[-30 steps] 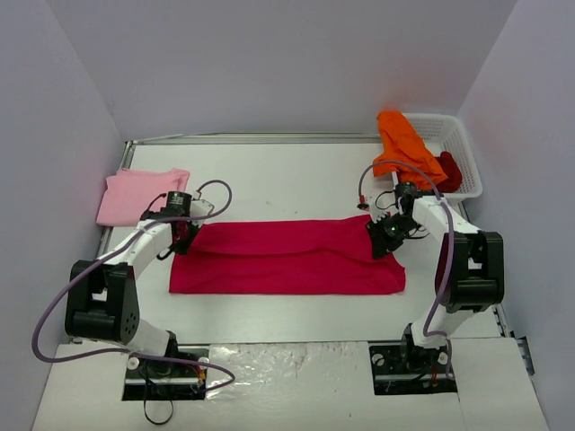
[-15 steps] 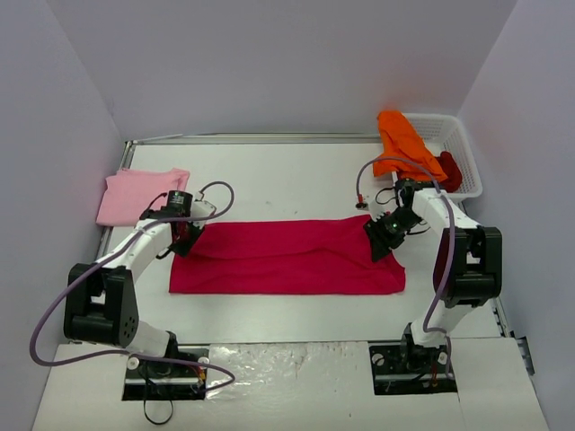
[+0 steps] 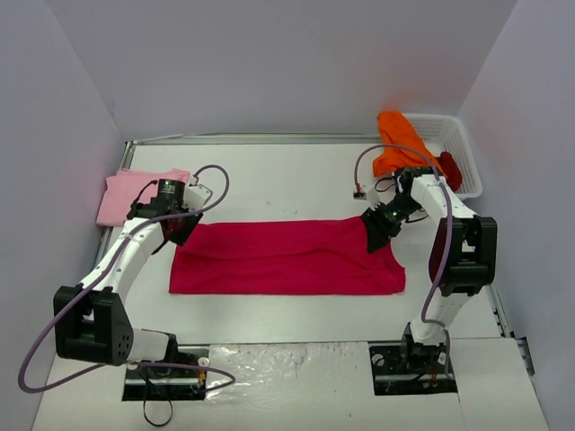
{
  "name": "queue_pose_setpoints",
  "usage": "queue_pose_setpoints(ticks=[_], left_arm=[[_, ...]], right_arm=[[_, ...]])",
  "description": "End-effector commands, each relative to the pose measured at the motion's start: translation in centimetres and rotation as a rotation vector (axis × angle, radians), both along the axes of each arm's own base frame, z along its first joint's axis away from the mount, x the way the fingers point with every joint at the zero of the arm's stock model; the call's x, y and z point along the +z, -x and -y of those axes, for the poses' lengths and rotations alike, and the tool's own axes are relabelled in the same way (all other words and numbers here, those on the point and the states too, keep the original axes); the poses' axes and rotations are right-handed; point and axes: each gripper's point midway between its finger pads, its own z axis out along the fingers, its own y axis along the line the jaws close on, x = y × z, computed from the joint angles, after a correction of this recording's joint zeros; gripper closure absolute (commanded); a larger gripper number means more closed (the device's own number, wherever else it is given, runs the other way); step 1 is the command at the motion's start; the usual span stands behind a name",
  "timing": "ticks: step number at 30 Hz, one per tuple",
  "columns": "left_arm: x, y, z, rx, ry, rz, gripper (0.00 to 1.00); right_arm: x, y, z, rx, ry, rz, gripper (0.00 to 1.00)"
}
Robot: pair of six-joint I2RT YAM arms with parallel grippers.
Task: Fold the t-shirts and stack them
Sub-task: Fold the other side of the tshirt into a rectangle
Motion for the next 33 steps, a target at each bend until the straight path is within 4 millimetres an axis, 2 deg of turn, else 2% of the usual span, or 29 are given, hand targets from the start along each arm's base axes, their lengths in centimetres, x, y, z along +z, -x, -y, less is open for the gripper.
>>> queue_pose_setpoints(ticks=[1,2,7,9,16,21,30,33], left_arm=[[-0.1,-0.2,0.6,-0.003,0.023,-0.012,0.64],[-0.4,-0.5,0.7,0.002,0.026,-0.014,0.66],[-2.2,-2.0,2.1,-0.023,0.083,-0.046,0.92],[-2.6,-2.6,2.4,-0.029,0.085,-0.051,0.97],[-4.9,-3.2,2.6,-0.05,0.067,-0.105,0.98],[-7.4,-3.3,1.5,-0.02,0.01,-0.137,0.98],[-11.2,-1.9,0.2,0.008,-0.065,-0.24,0.98],[-12.2,-1.6,-1.0,0.045,-0.13,-0.265,0.98]], right_arm=[[0.9,0.9,-0.4,0.025,-0.045,-0.06,0.55],[0.8,0.8,-0.4,0.026,-0.045,-0.06,0.56],[0.1,0.7,-0.4,0.03,-0.051,-0.088,0.62],[-0.1,0.7,-0.5,0.032,-0.054,-0.094,0.64],[-0.7,0.8,-0.3,0.03,-0.045,-0.118,0.65],[-0.7,1.3,-0.3,0.033,-0.043,-0.125,0.65],[-0.6,2.1,0.4,0.036,-0.001,-0.131,0.66],[-0.5,2.1,0.4,0.035,0.002,-0.128,0.66]])
